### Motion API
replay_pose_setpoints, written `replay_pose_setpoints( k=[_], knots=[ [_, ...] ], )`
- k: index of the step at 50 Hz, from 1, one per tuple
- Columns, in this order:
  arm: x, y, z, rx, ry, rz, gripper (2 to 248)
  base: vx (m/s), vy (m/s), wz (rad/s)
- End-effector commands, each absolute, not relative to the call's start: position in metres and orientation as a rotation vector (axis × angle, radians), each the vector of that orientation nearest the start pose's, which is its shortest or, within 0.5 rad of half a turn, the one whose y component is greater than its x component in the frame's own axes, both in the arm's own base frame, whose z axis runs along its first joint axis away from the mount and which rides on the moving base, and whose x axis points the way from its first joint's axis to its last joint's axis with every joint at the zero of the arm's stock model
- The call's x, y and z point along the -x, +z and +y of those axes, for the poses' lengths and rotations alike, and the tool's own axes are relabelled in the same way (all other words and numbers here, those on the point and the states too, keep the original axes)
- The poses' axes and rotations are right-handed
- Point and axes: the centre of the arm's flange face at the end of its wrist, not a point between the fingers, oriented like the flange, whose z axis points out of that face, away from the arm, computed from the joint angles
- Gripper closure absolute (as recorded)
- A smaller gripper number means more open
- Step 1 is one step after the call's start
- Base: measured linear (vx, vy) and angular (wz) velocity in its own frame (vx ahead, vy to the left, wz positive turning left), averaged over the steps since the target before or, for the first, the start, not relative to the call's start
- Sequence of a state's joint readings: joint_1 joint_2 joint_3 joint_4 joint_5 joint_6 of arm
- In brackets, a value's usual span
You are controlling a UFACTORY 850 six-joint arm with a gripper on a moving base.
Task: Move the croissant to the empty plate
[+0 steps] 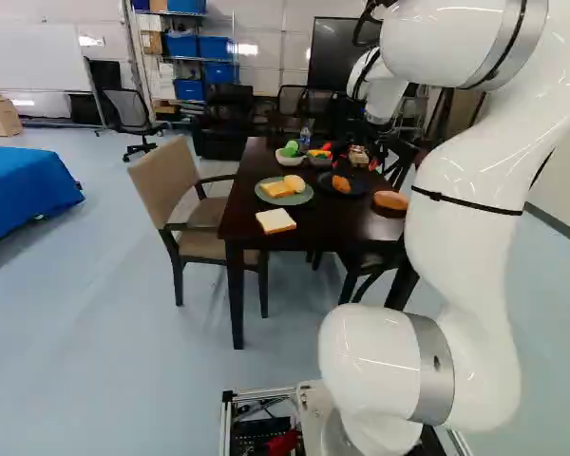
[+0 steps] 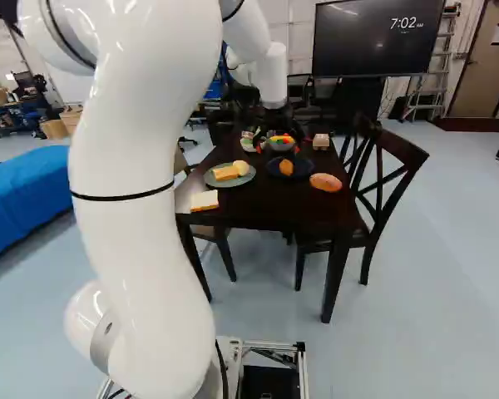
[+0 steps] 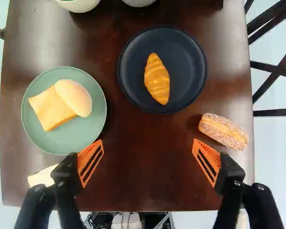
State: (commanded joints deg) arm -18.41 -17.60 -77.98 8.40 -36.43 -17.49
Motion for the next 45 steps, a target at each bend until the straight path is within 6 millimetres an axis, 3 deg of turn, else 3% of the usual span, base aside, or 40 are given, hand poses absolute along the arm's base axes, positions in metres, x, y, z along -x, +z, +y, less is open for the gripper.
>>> replay_pose_setpoints(
  k=[14,45],
  knots=[
    [-0.542,0.582,-0.177,3.088,-0.683,0.192,3,0.000,0.000,0.000],
    [-0.539,0.576,-0.172,3.089,-0.712,0.192,3,0.000,0.000,0.000]
  ],
)
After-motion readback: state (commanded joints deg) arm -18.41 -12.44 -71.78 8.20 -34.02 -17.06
